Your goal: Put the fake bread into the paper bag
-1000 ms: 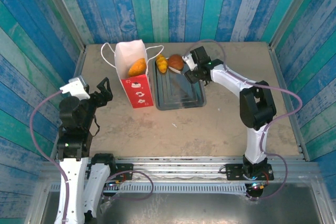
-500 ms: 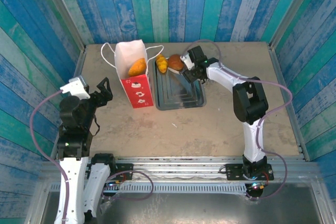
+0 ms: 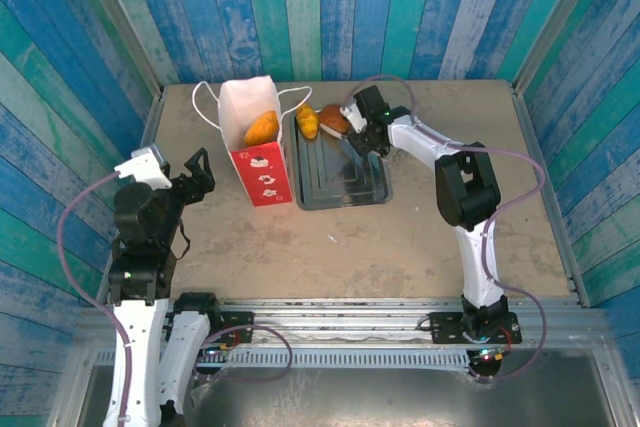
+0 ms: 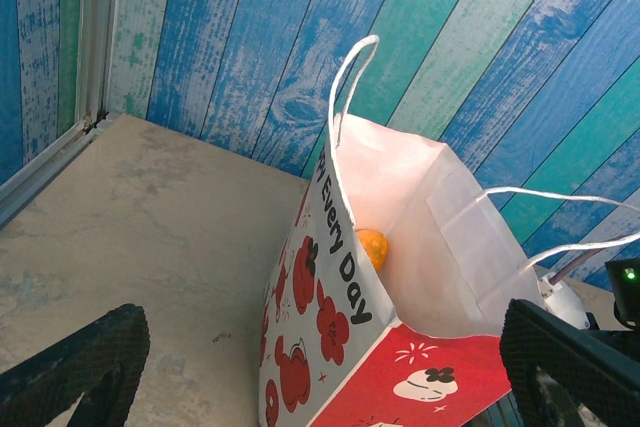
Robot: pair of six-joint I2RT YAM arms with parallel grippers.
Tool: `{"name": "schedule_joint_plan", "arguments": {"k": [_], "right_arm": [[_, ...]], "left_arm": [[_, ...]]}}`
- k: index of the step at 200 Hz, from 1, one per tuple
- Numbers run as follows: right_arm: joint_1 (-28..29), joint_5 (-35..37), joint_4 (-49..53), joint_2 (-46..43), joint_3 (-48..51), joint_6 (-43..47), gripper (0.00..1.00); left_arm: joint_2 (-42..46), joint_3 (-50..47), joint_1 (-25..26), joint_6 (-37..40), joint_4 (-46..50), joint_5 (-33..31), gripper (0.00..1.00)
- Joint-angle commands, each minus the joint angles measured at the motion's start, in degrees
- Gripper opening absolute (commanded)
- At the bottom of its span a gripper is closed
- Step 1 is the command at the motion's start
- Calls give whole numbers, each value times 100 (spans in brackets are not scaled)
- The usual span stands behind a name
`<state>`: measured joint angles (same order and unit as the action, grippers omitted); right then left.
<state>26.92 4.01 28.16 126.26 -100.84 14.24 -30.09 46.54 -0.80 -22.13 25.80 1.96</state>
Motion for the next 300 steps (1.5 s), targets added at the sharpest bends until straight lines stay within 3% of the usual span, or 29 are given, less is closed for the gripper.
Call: {"name": "schedule_joint_plan", "arguments": {"k": [1,46,102,140,174,237,300], "right_arm": [[-22,33,106,-184,-85,-50,51],[-27,298,74,-1044,417,-327,43],[-11,555,363,-2566,1342,-1113,43],[6,450,914,-3557,1611,-1519,43],[40,182,1370,-4322,1705,-1608,43],[249,126,2114,-5278,1496,-1676,43],[892,468,2633,-5310,556,-1631,42]], "left_arm": [[-23,55,-26,-28,37,-41,94],[-71,56,-26,-181,4,0,94],[-692,288,-26,-856,-12,57,94],[-1209,433,-23,-1405,-437,743,100],[-1578,512,-26,-1784,-753,1011,97],[-2471,747,-24,-1929,-926,1029,93],[-2845,795,-26,-1823,-939,1004,86]]}}
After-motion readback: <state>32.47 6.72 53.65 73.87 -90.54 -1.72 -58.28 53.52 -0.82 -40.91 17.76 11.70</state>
